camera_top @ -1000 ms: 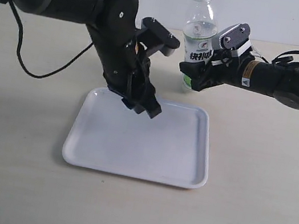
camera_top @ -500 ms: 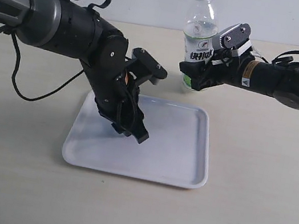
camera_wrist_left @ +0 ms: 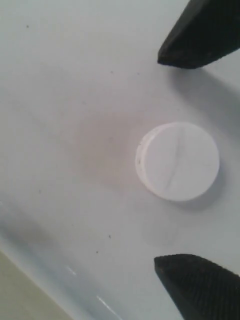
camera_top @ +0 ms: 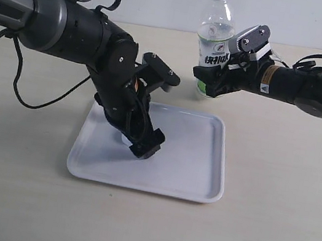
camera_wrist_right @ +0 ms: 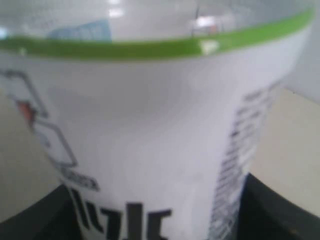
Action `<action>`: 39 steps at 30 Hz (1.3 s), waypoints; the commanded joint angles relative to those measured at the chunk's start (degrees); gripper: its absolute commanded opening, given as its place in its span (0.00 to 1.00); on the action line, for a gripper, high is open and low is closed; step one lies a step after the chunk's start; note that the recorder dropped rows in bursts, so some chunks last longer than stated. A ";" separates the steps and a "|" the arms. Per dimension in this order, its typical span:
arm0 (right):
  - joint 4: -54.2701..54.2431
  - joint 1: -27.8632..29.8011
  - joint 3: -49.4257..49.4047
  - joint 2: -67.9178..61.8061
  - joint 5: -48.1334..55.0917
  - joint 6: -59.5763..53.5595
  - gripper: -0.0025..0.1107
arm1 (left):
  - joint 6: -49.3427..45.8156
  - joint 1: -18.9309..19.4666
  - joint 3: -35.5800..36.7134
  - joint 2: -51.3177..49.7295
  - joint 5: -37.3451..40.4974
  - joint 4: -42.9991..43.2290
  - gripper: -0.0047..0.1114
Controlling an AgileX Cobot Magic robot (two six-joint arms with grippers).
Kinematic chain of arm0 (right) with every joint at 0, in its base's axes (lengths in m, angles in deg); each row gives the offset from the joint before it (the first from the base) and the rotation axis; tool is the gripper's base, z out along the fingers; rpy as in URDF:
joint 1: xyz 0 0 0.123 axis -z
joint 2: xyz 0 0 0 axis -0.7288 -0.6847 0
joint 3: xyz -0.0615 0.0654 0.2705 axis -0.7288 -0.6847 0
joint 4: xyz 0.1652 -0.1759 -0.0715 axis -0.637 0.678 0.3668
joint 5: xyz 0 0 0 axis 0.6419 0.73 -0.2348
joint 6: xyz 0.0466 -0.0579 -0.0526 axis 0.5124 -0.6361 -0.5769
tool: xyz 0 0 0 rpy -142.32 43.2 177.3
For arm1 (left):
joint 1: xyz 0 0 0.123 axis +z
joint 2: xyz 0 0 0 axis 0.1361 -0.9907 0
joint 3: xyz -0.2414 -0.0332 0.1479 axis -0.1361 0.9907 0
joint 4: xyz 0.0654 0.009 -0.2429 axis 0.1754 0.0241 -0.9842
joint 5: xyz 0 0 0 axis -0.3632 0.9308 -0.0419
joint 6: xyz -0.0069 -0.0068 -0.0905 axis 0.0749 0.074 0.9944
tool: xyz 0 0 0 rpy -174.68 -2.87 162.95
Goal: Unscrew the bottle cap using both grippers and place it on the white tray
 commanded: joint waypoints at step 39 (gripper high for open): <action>40.25 1.52 -2.11 13.58 12.85 54.29 0.79 | -0.23 -0.35 34.91 34.74 -43.61 -1.08 0.84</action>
